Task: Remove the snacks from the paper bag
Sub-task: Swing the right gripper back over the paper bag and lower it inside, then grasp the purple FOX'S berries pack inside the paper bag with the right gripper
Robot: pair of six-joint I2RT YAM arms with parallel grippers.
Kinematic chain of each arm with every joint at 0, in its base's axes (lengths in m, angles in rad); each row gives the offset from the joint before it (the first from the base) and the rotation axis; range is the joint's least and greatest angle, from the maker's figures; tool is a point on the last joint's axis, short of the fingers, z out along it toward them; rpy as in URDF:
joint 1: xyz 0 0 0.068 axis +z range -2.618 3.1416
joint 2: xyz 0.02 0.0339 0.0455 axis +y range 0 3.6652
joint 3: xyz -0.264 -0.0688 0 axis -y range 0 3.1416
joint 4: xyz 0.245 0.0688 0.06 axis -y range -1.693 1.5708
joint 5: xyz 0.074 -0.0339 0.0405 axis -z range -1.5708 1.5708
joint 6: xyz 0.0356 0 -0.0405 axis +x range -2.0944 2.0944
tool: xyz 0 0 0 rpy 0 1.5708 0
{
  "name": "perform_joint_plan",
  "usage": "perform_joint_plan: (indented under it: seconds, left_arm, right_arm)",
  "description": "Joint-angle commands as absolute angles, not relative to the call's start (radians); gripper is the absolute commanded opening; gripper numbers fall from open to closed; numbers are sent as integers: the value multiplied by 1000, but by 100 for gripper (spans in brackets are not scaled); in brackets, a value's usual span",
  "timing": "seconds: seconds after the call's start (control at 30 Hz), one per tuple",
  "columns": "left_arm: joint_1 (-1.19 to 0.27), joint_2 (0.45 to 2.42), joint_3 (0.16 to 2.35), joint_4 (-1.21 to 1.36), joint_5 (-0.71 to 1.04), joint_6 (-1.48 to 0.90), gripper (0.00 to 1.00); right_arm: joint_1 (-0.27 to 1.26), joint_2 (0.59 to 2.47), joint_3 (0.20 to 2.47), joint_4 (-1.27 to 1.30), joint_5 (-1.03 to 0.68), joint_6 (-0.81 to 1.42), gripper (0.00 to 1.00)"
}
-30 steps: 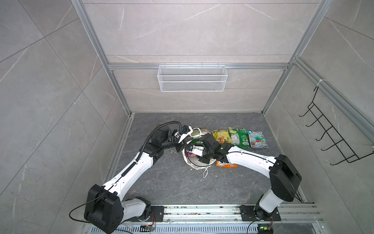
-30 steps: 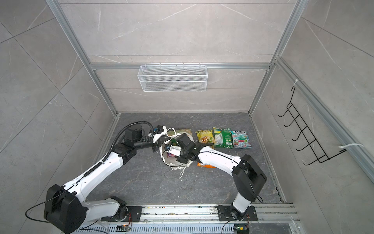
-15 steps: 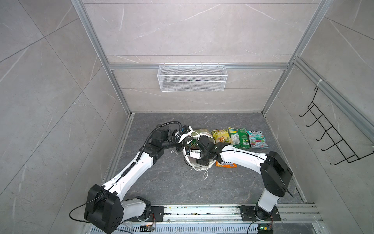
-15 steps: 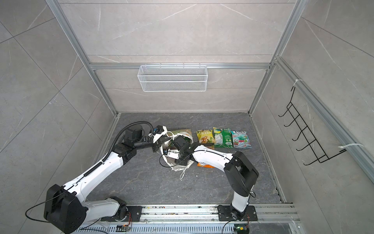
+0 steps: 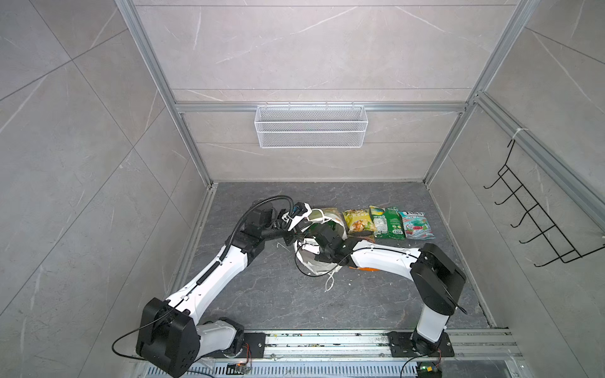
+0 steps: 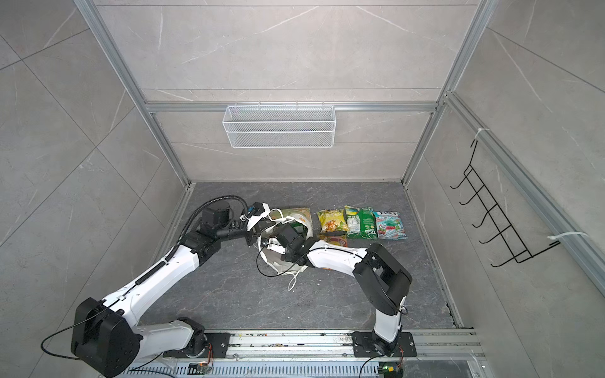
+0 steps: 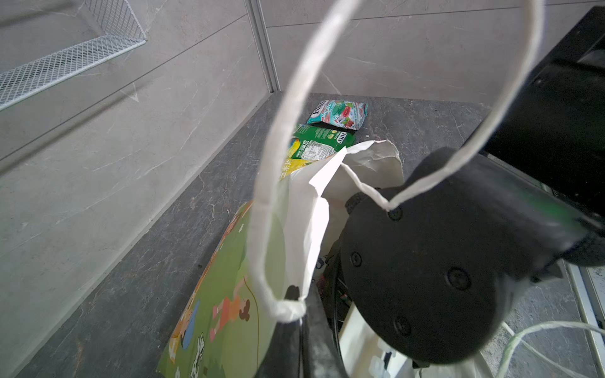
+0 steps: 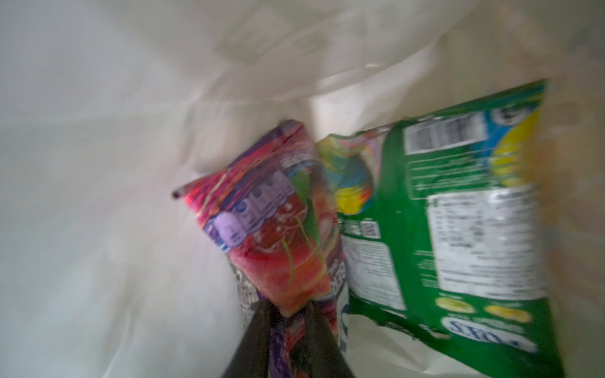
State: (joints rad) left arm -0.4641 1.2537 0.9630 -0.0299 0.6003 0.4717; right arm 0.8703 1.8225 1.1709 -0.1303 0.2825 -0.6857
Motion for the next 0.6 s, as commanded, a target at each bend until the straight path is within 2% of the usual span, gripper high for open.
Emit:
perform_joint_plan:
  seconds: [0.0, 0.07, 0.17, 0.23, 0.33, 0.4, 0.5, 0.57]
  left_arm:
    - [-465, 1231, 997, -5, 609, 483, 0]
    - [-465, 1227, 993, -6, 604, 484, 0]
    - [-465, 1220, 985, -4, 597, 483, 0]
    - [-465, 1216, 986, -8, 595, 485, 0]
    - [-465, 1210, 981, -9, 591, 488, 0]
    - [-465, 1204, 976, -6, 588, 488, 0]
    - [-465, 1206, 968, 5, 587, 488, 0]
    - [-465, 1218, 970, 7, 586, 485, 0]
  right_arm:
    - [873, 1861, 1163, -36, 367, -708, 14]
    - [874, 1866, 1159, -7, 387, -706, 11]
    - [873, 1856, 1153, -3, 372, -697, 12]
    - [873, 1842, 1153, -36, 323, -688, 16]
    - [873, 1837, 1161, -86, 268, -673, 31]
    - [873, 1852, 1179, -129, 264, -669, 34]
    - [873, 1857, 1167, -107, 278, -657, 29]
    - [874, 1855, 1162, -87, 279, -647, 14]
